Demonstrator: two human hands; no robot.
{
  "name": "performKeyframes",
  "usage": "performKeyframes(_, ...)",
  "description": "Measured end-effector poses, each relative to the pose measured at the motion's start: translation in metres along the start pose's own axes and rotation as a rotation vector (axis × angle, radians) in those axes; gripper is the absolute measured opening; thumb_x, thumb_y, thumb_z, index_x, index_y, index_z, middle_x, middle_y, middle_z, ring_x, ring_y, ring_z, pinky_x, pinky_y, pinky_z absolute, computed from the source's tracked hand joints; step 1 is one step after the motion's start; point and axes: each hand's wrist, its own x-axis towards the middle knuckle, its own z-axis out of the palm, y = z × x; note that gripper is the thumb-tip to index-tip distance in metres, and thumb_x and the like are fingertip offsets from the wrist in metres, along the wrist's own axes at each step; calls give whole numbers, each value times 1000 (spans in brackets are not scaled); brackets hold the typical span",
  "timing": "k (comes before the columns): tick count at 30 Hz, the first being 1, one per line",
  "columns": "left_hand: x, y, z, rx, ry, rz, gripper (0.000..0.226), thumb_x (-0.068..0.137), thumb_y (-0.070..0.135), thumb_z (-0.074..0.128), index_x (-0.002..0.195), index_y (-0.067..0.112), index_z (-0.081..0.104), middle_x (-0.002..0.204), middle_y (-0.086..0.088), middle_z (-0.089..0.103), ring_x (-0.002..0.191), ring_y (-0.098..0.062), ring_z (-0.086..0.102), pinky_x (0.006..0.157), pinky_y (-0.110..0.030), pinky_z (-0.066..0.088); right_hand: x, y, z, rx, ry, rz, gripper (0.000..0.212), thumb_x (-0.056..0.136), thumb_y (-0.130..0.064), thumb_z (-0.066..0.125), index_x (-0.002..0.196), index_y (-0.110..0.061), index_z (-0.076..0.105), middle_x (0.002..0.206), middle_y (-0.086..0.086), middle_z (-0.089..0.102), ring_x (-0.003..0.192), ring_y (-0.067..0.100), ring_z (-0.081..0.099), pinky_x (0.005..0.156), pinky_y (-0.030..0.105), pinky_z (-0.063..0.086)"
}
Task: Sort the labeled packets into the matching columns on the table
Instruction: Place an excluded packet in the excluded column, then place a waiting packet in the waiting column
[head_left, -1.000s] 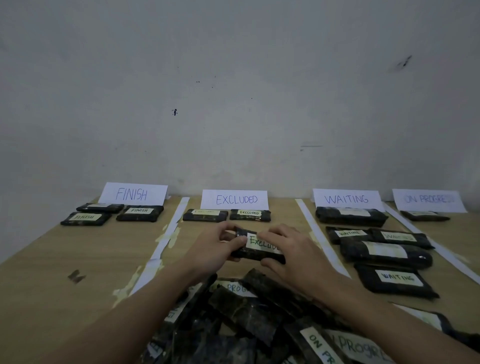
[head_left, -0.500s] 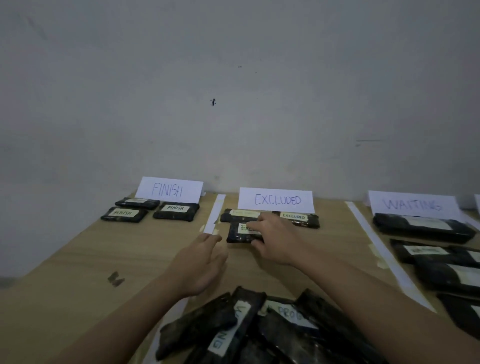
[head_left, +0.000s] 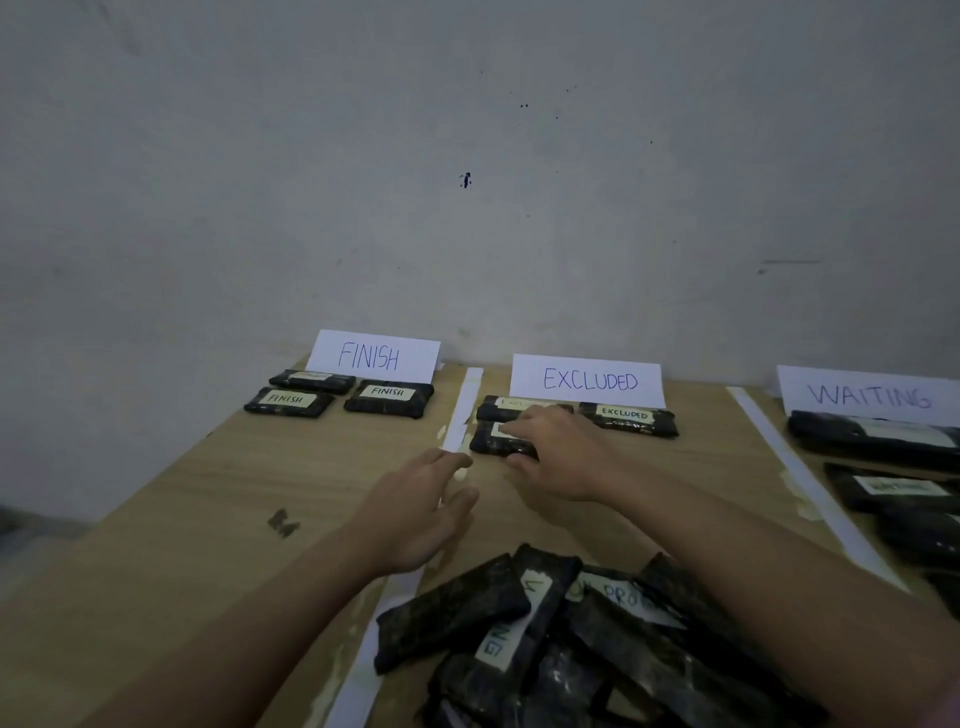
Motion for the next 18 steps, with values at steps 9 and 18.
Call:
performKeyframes(9,-37,-1,-7,97,-63,128,34,97,32,38,126,19,49,130,3,52,118,-15,48,96,-31,37,-79,-42,-37,246,-69,-366,26,91,-16,52,114,-19,64,113,-2,65,103,15,57,89,29,43)
performKeyframes(18,-75,2,-15,5,-87,174,36,98,30,35,128,16,50,130,3,52,119,-12,48,96,-24,36,-105,-59,-34,319,-182,-398,37,87,-12,58,122,-25,59,122,-7,62,107,6,54,91,12,37)
